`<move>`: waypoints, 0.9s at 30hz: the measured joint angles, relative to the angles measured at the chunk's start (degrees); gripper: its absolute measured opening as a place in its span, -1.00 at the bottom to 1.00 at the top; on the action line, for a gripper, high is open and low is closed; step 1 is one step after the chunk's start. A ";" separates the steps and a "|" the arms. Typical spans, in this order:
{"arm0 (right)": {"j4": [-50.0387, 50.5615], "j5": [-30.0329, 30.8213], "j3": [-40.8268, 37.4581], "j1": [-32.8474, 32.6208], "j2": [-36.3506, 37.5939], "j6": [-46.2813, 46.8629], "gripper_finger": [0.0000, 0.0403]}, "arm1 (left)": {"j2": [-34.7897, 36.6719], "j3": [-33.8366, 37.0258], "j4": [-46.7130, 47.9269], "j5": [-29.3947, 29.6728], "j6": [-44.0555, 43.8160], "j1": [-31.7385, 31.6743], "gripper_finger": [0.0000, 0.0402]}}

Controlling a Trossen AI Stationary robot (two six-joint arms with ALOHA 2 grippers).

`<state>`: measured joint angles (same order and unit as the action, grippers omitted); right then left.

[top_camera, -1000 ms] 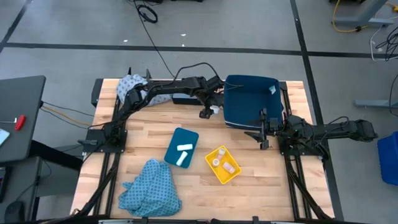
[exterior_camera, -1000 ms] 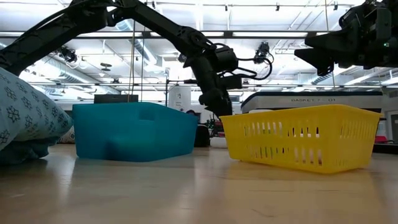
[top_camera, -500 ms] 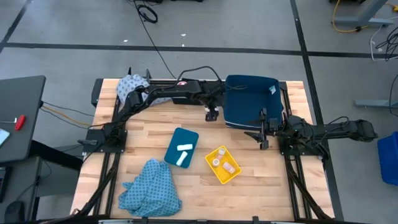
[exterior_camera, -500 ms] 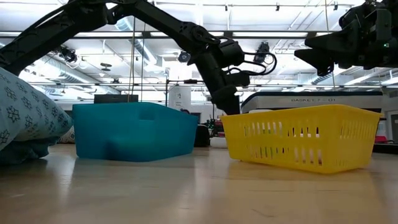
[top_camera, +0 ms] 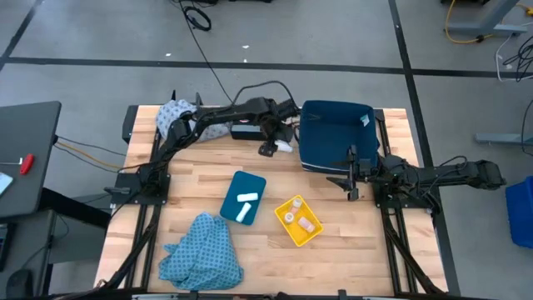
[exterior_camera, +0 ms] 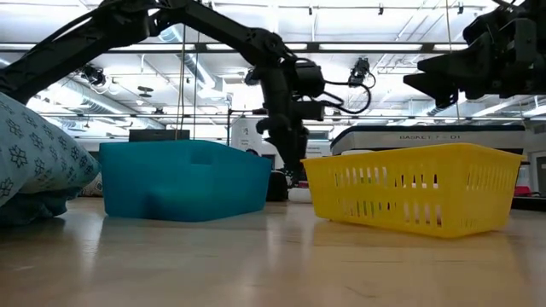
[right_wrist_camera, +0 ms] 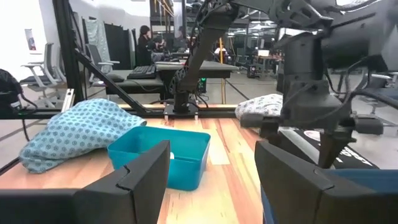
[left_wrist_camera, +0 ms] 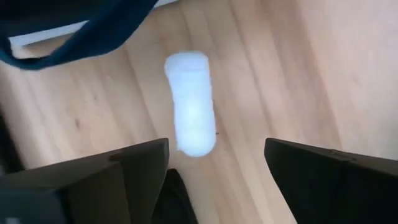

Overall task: Pick & place medical supplies in basket/bin
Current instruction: Put the rolled gauze into the blue bin

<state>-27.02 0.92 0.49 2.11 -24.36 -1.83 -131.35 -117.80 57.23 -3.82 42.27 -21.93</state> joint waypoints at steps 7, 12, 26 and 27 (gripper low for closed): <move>0.06 0.45 0.00 0.00 0.00 -0.11 0.20 | 0.00 0.75 -0.41 -13.24 1.28 -2.47 0.24; 0.06 0.49 0.00 0.00 0.00 -0.52 0.20 | 0.00 0.75 -5.81 -9.38 -0.30 -1.51 0.23; 0.06 0.49 -0.01 0.00 0.00 -0.33 0.20 | 0.00 0.75 -10.68 -11.16 -23.17 -0.15 0.24; 0.06 0.49 -0.02 0.00 0.00 -0.04 0.20 | 0.00 0.75 -10.94 -12.44 -23.89 0.03 0.23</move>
<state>-26.96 1.41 0.47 2.11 -24.36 -1.87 -131.35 -117.05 46.29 -16.26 18.39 -21.90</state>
